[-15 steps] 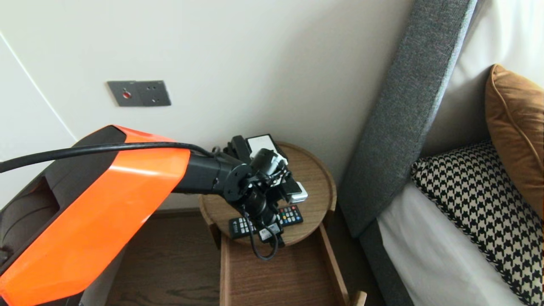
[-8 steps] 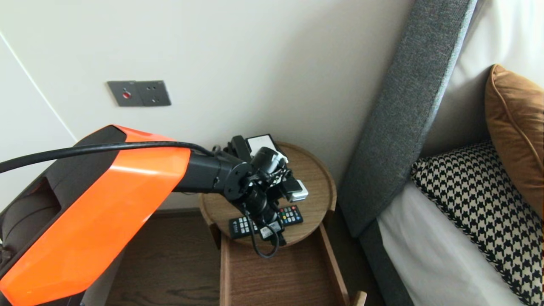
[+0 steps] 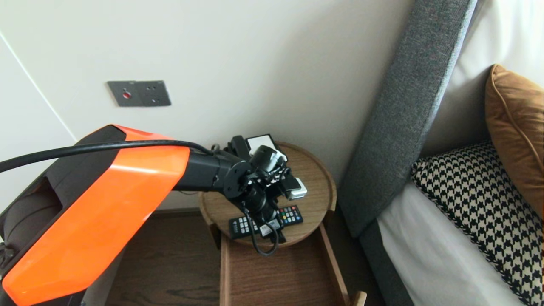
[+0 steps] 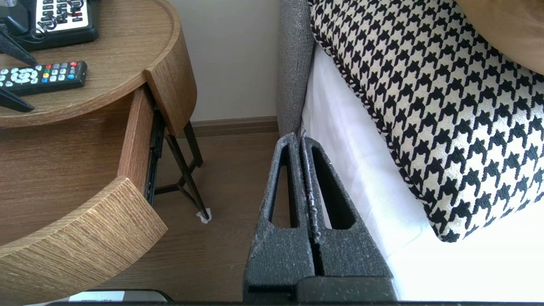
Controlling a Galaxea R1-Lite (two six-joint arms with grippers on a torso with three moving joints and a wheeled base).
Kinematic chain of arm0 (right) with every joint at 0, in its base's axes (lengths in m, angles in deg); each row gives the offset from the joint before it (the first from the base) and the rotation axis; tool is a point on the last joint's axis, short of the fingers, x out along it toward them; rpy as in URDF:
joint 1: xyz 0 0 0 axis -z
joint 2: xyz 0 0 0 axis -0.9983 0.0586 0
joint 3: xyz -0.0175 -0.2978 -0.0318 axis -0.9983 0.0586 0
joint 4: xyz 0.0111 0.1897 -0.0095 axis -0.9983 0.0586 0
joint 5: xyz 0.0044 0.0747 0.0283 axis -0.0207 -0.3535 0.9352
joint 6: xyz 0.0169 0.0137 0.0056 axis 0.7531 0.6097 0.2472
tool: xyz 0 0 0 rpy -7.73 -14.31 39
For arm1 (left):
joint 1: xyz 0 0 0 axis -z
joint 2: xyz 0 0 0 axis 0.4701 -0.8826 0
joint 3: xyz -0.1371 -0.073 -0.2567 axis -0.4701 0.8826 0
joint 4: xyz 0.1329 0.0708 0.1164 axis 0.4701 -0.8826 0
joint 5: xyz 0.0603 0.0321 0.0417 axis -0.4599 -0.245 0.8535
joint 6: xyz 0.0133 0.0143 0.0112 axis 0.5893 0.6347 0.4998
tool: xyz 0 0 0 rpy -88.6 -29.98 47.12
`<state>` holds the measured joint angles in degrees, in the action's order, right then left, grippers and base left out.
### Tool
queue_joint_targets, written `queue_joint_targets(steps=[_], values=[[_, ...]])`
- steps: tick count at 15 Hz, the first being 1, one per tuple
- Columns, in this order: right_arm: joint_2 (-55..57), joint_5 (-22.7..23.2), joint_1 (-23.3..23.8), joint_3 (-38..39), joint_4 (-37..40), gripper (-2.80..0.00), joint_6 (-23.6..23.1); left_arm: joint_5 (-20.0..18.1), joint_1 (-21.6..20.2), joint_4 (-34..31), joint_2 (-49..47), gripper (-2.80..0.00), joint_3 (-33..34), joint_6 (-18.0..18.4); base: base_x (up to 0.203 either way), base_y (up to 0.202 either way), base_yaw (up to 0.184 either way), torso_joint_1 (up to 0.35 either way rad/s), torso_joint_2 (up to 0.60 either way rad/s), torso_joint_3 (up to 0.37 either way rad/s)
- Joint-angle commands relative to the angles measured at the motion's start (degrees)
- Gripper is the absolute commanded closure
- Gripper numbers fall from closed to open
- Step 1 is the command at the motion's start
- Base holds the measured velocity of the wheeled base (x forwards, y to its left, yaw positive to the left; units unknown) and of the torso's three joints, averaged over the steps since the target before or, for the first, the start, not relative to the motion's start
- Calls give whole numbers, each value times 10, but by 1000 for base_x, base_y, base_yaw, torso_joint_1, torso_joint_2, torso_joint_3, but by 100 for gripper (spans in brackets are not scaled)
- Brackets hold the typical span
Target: Put the remote controls on the table in the drawer one by one
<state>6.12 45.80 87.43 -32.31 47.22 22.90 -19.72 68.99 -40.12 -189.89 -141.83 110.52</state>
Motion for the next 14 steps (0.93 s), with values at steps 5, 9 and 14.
queue_joint_targets(steps=[5, 9, 14], values=[[0, 0, 0, 0, 0, 0, 0, -1, -3, -3, -6, 0, -14, 2, 0, 0, 0, 0, 0, 0], [0, 0, 0, 0, 0, 0, 0, 0, -3, -7, -6, 0, -12, 3, 0, 0, 0, 0, 0, 0], [0, 0, 0, 0, 0, 0, 0, 0, -3, -8, 3, 0, 6, 3, 0, 0, 0, 0, 0, 0]])
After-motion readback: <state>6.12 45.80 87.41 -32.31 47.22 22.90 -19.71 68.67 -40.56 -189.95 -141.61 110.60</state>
